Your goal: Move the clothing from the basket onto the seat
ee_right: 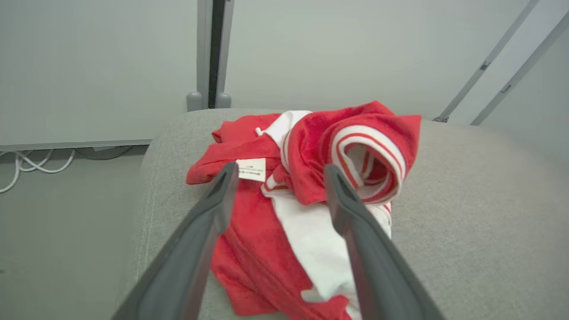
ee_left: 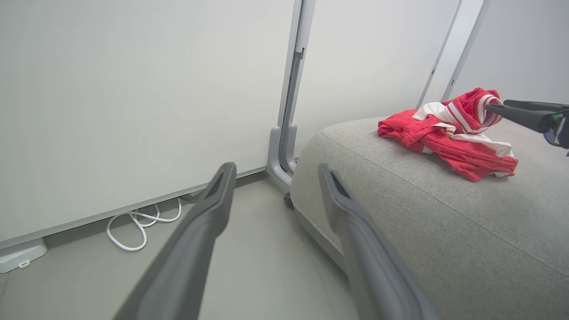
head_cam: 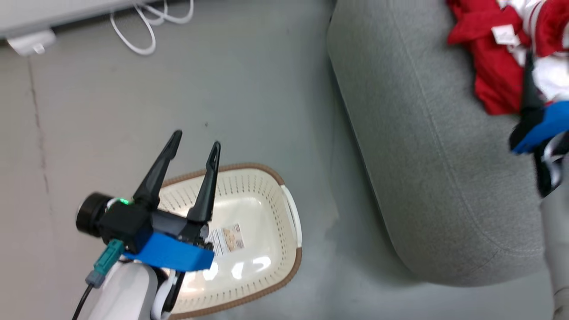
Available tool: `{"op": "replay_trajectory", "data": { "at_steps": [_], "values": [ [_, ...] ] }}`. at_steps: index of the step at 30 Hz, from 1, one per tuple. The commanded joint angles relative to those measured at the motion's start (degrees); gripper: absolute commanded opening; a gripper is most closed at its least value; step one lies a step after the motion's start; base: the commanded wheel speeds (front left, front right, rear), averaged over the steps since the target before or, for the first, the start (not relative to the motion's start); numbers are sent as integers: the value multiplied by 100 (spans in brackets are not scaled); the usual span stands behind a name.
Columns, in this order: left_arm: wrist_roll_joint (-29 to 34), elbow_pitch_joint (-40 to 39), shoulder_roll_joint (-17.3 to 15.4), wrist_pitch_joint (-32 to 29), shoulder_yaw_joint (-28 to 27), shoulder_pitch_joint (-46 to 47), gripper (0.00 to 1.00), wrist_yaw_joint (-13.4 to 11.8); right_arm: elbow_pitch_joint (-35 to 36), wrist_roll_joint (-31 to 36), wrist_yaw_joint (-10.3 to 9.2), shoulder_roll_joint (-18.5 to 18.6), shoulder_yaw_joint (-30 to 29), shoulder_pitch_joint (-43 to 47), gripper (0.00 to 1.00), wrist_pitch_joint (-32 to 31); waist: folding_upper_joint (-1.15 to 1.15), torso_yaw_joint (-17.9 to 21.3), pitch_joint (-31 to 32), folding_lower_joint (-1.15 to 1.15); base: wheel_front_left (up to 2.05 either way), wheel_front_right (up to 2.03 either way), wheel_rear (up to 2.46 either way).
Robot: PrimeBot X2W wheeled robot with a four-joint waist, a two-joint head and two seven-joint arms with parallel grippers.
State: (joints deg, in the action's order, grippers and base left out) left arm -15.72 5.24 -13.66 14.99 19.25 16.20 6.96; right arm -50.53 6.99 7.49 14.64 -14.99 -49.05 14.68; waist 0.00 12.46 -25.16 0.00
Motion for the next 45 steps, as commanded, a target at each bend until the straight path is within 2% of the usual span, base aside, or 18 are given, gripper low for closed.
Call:
{"op": "replay_trajectory", "data": {
  "at_steps": [1,12,24,35,45],
  "values": [
    [-29,84,67,27,-113,-211,100,21,152,-52,1,-82,150,311,100,37,0,-70,564,0,0,0,0],
    [-33,630,510,27,-871,-957,100,50,1500,-203,1,-655,958,1757,100,50,0,-227,1664,0,0,0,0],
    [76,982,705,27,-1299,-1341,100,61,2883,-263,1,-1004,1108,3162,100,-219,0,-735,2234,0,0,0,0],
    [71,1160,734,28,-1413,-1471,100,51,3417,-370,1,-1167,1293,4019,100,-393,0,-1147,2515,0,0,0,0],
    [22,1149,716,28,-1547,-1556,100,52,3799,-518,1,-1174,1501,4468,100,-579,0,-1263,2562,0,0,0,0]
  ]
}}
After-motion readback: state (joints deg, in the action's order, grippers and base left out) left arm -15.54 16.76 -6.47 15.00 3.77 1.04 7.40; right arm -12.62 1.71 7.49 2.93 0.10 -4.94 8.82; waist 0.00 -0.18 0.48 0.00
